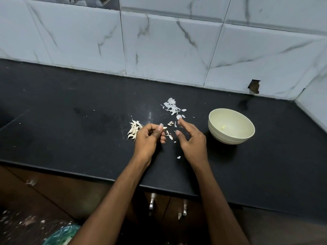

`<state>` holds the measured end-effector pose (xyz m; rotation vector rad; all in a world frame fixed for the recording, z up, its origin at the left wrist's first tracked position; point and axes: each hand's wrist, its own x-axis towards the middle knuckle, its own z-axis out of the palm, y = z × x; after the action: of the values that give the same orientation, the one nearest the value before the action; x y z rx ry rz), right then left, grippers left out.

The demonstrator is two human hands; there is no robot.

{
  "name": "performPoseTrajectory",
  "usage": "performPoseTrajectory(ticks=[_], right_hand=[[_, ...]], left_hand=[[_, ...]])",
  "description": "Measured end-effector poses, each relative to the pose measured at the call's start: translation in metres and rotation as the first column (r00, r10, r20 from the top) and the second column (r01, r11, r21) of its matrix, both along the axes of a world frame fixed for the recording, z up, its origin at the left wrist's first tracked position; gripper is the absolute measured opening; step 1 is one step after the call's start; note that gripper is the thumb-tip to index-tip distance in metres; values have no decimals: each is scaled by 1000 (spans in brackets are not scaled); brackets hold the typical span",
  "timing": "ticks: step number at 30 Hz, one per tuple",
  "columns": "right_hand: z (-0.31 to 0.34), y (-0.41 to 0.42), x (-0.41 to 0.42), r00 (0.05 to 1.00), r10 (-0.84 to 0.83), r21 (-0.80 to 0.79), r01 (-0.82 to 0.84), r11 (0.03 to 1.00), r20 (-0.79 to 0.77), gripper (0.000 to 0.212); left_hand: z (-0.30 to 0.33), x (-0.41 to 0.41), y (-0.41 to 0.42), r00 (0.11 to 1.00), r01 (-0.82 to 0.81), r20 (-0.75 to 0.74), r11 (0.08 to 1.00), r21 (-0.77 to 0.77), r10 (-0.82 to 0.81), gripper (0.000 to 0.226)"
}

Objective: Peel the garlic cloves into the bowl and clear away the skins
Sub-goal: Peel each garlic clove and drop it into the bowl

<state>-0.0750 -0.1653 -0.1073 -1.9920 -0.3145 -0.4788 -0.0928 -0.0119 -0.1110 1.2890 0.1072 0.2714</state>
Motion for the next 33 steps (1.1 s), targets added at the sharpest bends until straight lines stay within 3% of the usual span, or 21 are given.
performPoseTrajectory(ticks=[3,5,7,9,11,13,16,21,25,28,31,33], right_hand=[[3,1,-2,995,-76,135,85,987,-69,35],[3,0,-2,987,-157,144,162,976,-44,22],[5,-2,-2,984,-180,101,179,979,0,26],[4,-4,-2,997,-77,101,78,992,-13,38],[7,-3,-4,987,138,195,-119,974,-87,45],[7,0,-7,966,238,200,-215,956,-104,39],[7,2,-10,963,247,231,-216,949,-111,19],[10,-4,-17,980,175,229,-150,962,-94,8],[25,-25,-25,998,22,105,-27,994,51,6],[50,-52,-28,979,-74,36,68,997,191,4],[74,-82,-22,946,-168,-3,175,984,276,6],[82,-101,-14,949,-208,-70,230,971,238,16]], left_hand=[[0,0,0,1000,-8,-6,1000,-11,8,18],[1,0,-1,1000,-7,-4,1000,-7,7,18],[1,-1,-1,1000,-3,-3,1000,4,3,18],[1,-2,-2,1000,5,10,999,41,-5,18],[1,-4,-4,1000,5,20,994,113,-7,19],[1,-6,-5,1000,11,23,981,196,-16,23],[1,-8,-3,998,49,32,961,271,-59,24],[7,-10,-5,992,105,43,961,254,-120,27],[8,-8,-7,996,82,25,977,197,-89,31],[5,-8,-7,995,79,33,969,235,-89,31],[2,-8,-7,995,72,41,955,288,-88,30],[1,-6,-8,996,67,41,950,304,-83,29]])
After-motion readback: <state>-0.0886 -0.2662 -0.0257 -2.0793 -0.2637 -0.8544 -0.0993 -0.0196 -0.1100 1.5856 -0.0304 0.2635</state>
